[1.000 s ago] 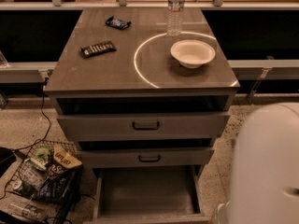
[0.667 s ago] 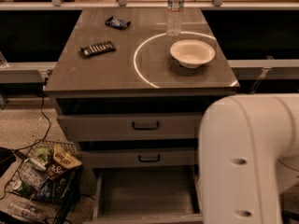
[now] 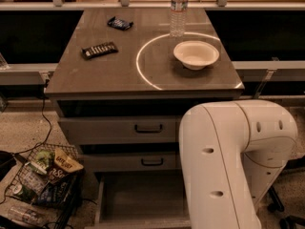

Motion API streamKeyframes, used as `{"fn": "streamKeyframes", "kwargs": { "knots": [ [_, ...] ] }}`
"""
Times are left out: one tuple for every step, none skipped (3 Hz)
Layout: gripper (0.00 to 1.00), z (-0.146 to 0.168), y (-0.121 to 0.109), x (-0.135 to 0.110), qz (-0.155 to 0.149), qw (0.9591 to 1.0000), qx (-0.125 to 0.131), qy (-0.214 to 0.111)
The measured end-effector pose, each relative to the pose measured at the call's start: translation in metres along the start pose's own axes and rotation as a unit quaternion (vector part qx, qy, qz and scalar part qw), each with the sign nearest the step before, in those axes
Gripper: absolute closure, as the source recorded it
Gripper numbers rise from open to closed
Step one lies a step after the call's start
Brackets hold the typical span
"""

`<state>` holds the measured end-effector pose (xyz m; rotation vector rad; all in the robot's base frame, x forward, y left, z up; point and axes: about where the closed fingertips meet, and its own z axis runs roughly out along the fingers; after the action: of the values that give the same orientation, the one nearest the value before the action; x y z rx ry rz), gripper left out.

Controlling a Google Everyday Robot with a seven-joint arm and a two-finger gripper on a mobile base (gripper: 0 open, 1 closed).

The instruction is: Close bottom drawer

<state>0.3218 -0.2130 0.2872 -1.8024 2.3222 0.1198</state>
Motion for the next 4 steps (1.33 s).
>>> {"fn": "streamKeyframes", "kwargs": {
  "knots": [
    [1.00,0.007,0.001,-0.004,0.002,1.0000,-0.002,0.002],
    [1.00,0.030,-0.001,-0.016,0.012,0.9999,-0.001,-0.003],
    [1.00,0.050,0.002,-0.024,0.003,1.0000,-0.002,0.002],
    [1.00,0.071,0.008,-0.033,-0.019,0.9996,-0.007,0.017]
  ]
}}
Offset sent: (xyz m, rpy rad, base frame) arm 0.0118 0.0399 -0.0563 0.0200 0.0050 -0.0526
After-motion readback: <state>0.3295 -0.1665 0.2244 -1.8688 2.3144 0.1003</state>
